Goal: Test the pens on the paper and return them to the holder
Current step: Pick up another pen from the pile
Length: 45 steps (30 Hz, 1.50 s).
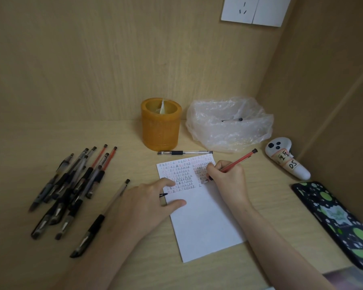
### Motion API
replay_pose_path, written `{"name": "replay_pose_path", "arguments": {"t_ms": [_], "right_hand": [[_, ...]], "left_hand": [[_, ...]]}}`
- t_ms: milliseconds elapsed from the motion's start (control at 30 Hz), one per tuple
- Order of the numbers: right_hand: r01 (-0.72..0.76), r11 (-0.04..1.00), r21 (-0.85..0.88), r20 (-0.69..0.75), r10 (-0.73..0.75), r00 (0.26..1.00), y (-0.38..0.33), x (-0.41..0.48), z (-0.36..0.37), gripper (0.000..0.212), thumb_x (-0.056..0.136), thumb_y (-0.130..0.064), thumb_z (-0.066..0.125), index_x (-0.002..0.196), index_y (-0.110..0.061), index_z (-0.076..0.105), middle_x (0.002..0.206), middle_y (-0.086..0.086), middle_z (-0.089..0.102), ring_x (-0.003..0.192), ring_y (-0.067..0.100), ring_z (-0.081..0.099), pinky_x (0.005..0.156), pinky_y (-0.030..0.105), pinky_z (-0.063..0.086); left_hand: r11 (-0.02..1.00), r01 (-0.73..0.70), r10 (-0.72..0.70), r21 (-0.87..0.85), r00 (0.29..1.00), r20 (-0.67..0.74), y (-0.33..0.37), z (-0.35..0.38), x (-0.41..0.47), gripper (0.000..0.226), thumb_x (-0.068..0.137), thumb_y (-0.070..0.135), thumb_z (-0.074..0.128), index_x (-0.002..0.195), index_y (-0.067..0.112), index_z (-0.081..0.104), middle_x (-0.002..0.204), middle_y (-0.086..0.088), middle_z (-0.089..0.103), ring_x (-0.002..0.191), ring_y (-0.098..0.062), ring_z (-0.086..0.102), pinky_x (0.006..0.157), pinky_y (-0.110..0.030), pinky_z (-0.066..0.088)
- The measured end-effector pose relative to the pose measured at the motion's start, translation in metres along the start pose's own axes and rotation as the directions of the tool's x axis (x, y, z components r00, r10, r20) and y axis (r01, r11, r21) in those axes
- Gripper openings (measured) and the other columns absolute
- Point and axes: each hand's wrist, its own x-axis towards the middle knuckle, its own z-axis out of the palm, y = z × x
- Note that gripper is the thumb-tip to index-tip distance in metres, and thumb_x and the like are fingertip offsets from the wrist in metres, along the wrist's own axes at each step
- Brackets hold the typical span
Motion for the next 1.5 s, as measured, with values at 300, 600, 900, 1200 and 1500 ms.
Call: {"name": "replay_pose_path", "arguments": {"t_ms": [300, 600, 900, 1200, 1500], "right_hand": [[0.009, 1.000, -0.022, 0.017, -0.009, 1.000, -0.0008, -0.0013, -0.0001, 0.032, 0.079, -0.005, 0.062, 0.055, 0.012, 0.047, 0.052, 0.009, 0.041, 0.046, 0.007, 0.029, 0.044, 0.019, 0.025], [0.028, 0.998, -0.052, -0.007, -0.029, 1.000, 0.0001, -0.0009, 0.0003, 0.033, 0.076, -0.002, 0.060, 0.049, 0.001, 0.041, 0.051, 0.007, 0.035, 0.049, 0.009, 0.026, 0.044, 0.020, 0.022], [0.015, 0.999, -0.037, -0.012, -0.016, 1.000, 0.0018, 0.0000, -0.0008, 0.030, 0.076, -0.004, 0.060, 0.055, 0.010, 0.046, 0.055, 0.013, 0.044, 0.053, 0.014, 0.034, 0.046, 0.023, 0.025], [0.022, 0.999, -0.026, 0.008, -0.022, 1.000, 0.0028, 0.0000, -0.0002, 0.031, 0.076, -0.002, 0.061, 0.053, 0.009, 0.043, 0.054, 0.012, 0.041, 0.053, 0.014, 0.033, 0.047, 0.024, 0.025], [0.012, 1.000, -0.018, 0.020, -0.012, 1.000, 0.0006, -0.0007, -0.0007, 0.034, 0.074, -0.001, 0.061, 0.048, -0.007, 0.041, 0.052, 0.009, 0.036, 0.052, 0.013, 0.029, 0.046, 0.023, 0.022]], "left_hand": [[1.000, -0.001, 0.001, -0.003, 1.000, -0.004, 0.0003, -0.0006, -0.0006, 0.056, 0.070, 0.076, 0.048, 0.118, 0.047, 0.048, 0.090, 0.012, 0.067, 0.080, -0.003, 0.060, 0.070, -0.022, 0.049], [1.000, 0.002, -0.002, -0.013, 1.000, 0.001, 0.0013, -0.0008, -0.0001, 0.055, 0.070, 0.076, 0.049, 0.117, 0.048, 0.047, 0.095, 0.014, 0.066, 0.084, -0.004, 0.060, 0.069, -0.020, 0.047], [1.000, -0.003, 0.003, -0.018, 1.000, 0.004, 0.0015, -0.0016, 0.0003, 0.055, 0.071, 0.075, 0.049, 0.118, 0.046, 0.047, 0.088, 0.014, 0.065, 0.080, -0.003, 0.058, 0.068, -0.021, 0.047], [0.999, 0.003, -0.003, -0.033, 1.000, 0.006, 0.0027, -0.0022, 0.0008, 0.054, 0.071, 0.073, 0.052, 0.117, 0.045, 0.050, 0.086, 0.013, 0.063, 0.075, -0.003, 0.056, 0.065, -0.020, 0.044], [0.999, 0.003, -0.002, -0.034, 1.000, 0.007, 0.0031, -0.0026, -0.0001, 0.053, 0.072, 0.073, 0.052, 0.117, 0.046, 0.049, 0.097, 0.012, 0.067, 0.084, -0.003, 0.060, 0.065, -0.019, 0.041]]}}
